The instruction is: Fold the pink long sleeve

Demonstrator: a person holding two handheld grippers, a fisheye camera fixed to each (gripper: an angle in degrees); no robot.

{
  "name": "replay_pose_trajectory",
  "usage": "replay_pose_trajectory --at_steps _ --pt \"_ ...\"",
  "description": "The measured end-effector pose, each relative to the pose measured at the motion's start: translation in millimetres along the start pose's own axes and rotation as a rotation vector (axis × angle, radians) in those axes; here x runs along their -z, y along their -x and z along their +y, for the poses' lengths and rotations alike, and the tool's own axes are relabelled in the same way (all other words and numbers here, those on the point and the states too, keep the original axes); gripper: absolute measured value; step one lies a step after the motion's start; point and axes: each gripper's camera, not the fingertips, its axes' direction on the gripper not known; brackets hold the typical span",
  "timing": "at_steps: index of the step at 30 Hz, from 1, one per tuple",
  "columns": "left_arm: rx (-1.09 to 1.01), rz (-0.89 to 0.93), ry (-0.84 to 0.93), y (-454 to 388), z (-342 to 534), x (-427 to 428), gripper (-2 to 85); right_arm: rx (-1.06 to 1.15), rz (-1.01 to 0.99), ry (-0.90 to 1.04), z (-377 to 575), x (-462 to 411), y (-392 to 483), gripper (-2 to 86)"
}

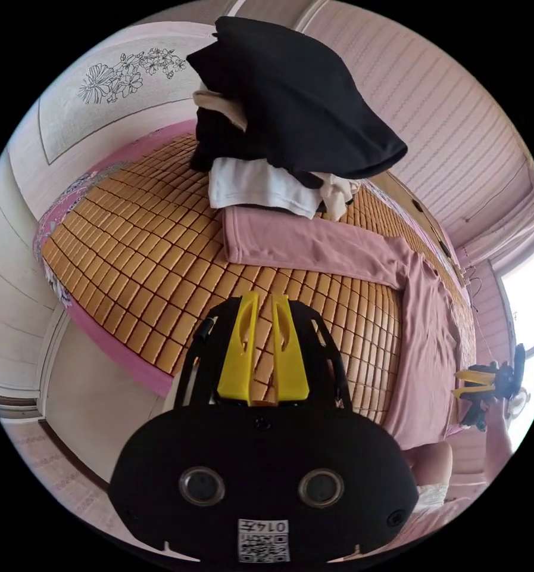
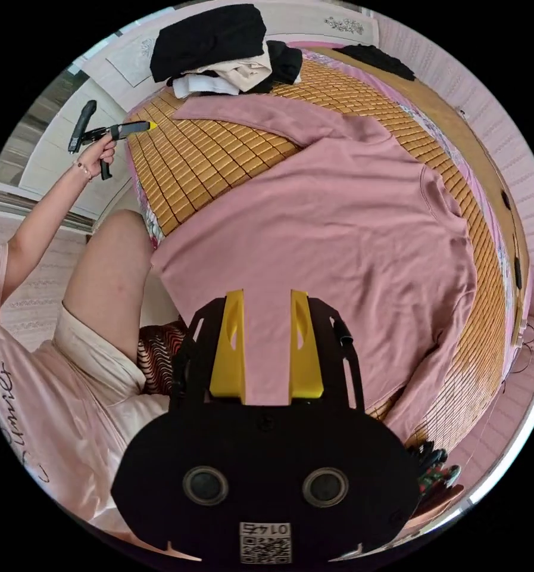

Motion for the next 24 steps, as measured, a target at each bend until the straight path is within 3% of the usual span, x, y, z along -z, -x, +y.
replay_pose_trajectory --at_steps 10,17,20,24 --pt "0.056 -0.036 0.007 44.5 -47.3 -28.0 6.2 0.271 -0.02 -0.087 -187.4 -4.2 52.2 11.2" --pt "-0.057 0.198 -0.08 33.5 -10.1 18.1 3.7 0.293 -0.097 -0.163 -231.7 -5.3 74.0 10.5" --pt "-0.177 0.23 -0.046 1.9 18.6 30.5 3.8 0.3 -0.113 -0.168 -241.5 -10.3 90.0 10.6" --pt "-0.184 0.231 0.035 -12.8 38.3 18.2 3.8 0.342 -0.087 -0.101 -258.4 -30.2 121.3 12.0"
